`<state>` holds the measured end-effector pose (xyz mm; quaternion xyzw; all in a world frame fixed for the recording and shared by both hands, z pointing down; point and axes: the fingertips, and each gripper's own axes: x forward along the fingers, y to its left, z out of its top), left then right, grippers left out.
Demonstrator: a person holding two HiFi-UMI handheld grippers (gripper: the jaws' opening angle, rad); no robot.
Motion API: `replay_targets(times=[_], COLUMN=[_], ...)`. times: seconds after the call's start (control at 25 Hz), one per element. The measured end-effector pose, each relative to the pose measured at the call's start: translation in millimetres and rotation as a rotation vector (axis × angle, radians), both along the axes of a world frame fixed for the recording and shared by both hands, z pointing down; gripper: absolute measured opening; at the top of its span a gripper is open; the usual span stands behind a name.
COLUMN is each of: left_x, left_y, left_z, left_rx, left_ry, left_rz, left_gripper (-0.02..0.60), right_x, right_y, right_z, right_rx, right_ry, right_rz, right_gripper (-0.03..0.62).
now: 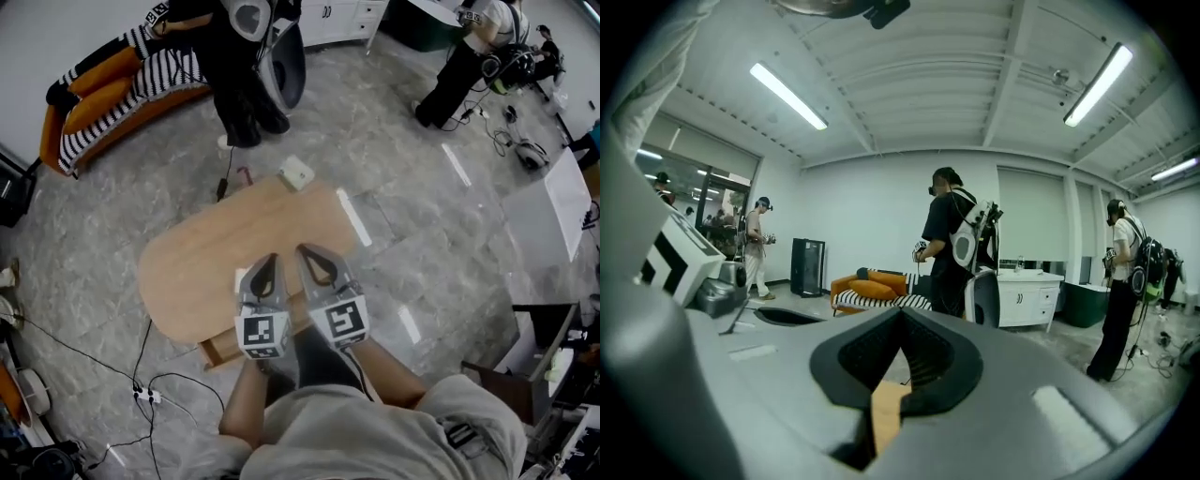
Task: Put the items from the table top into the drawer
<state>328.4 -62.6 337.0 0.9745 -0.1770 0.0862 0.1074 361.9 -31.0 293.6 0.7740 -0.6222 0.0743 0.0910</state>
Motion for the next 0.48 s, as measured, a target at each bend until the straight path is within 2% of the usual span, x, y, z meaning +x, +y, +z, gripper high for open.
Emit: replay_targets(times=[0.16, 0.28, 0.48], left_x=[29.9, 49.8, 68.3], left_y=[-28.7, -46.0, -45.6], left_z=[33.1, 63.0, 125.3], left_rx=[-0.040, -0.054, -0.142], left_ry=[-0.046, -0.095, -0.238], left_rz=[-0.041, -0.038, -0.012], left_gripper=[0.020, 0.020, 0.020], right_x=[37.1, 57.0, 82.2], right_y=[-21.5, -39.4, -47.7], right_z=[38.2, 71.2, 135.7], right_rx=[-0.031, -0.048, -0.123], right_ry=[-0.070, -0.097, -0.205], right_rz=[0.010, 0.000, 0.008], right_gripper=[0.007, 0.006, 0.006])
